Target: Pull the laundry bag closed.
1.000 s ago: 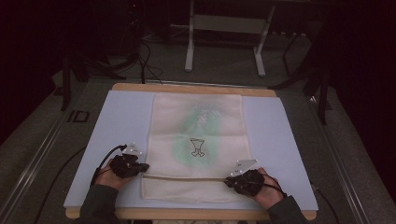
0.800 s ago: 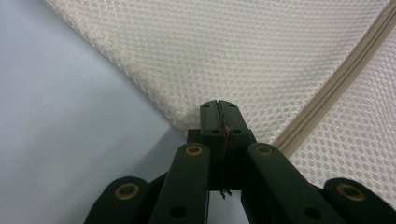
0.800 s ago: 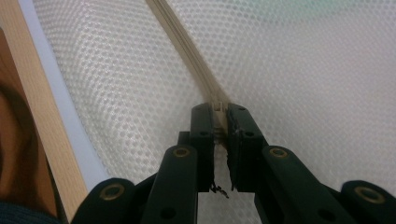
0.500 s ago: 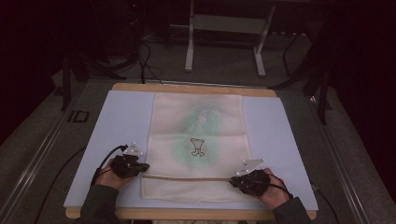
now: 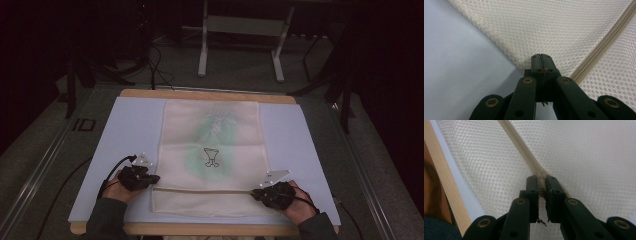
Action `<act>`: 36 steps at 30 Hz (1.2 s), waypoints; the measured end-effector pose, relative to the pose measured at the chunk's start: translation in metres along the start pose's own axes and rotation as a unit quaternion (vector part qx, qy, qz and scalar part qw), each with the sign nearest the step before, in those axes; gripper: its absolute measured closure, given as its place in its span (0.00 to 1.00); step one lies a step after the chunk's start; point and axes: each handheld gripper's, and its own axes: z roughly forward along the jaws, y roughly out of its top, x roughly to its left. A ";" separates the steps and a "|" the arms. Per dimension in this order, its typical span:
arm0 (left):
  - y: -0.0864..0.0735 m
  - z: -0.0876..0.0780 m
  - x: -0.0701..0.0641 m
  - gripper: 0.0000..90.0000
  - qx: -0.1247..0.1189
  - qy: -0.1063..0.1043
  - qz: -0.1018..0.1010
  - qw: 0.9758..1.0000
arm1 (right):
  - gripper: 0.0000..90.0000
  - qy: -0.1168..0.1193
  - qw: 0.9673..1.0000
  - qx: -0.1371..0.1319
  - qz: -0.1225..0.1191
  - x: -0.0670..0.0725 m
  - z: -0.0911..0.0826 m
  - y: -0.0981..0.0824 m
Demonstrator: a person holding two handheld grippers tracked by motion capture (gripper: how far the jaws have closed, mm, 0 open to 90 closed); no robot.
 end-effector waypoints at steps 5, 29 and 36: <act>0.000 0.000 0.000 1.00 0.000 0.000 0.000 1.000 | 0.91 0.005 1.000 -0.008 0.005 -0.005 -0.005 -0.004; 0.000 0.000 0.000 1.00 0.000 0.001 -0.001 1.000 | 0.91 0.003 0.998 -0.019 0.053 -0.037 -0.030 -0.041; 0.000 0.000 -0.001 1.00 -0.001 0.007 0.000 1.000 | 0.87 0.018 0.998 -0.016 0.051 -0.036 -0.025 -0.042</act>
